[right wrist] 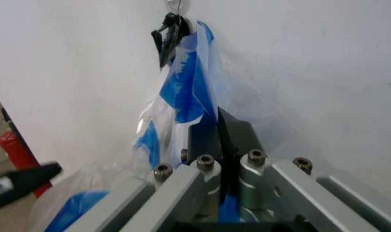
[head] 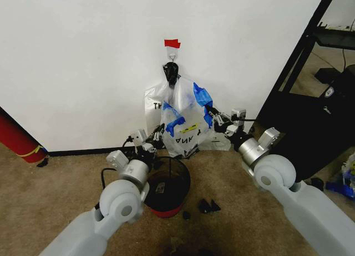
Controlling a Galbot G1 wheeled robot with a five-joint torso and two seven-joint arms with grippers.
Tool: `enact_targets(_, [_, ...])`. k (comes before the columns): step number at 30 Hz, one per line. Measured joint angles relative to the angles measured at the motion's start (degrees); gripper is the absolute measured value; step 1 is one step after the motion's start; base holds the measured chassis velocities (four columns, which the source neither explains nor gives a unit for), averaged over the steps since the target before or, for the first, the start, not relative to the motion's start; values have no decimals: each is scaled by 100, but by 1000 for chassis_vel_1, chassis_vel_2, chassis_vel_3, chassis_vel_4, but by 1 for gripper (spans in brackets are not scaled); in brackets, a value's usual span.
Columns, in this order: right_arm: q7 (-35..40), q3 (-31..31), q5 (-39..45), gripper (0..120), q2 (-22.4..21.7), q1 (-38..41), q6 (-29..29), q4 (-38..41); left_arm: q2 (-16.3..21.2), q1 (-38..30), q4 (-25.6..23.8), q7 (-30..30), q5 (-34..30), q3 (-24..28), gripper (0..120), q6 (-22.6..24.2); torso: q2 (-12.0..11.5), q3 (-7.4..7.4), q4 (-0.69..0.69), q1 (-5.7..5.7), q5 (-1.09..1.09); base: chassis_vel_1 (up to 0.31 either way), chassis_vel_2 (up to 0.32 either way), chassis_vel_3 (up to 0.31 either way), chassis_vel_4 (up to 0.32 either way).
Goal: Pick up the garbage bag from the wall and place it over the trash bin.
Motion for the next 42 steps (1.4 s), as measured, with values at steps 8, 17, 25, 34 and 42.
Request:
enact_targets(8, [106,-55,-79,0,76,111,36,7,324,10,36,273,322,-153,57,-53,0,1,1,0,-1,0,0,0,0])
enact_targets(17, [165,-189,-252,0,59,232,36,-93,902,-781,-108,629,666,594,86,1168,0,1,-5,0,-1,0,0,0,0])
enact_targets(25, [147,-520,-308,0,120,541,23,-228,1265,-1427,12,824,861,909,100,1726,-1,1,0,0,0,0,0,0,0])
enact_targets(34, [167,-543,-293,0,143,543,-25,-255,1459,-1794,-128,1109,1370,1187,96,1490,-1,1,0,0,1,0,0,0,0])
enact_targets(42, [184,-574,-293,0,175,533,-46,-267,1608,-2445,157,1443,2156,2097,84,1289,-1,1,0,0,1,0,0,0,0])
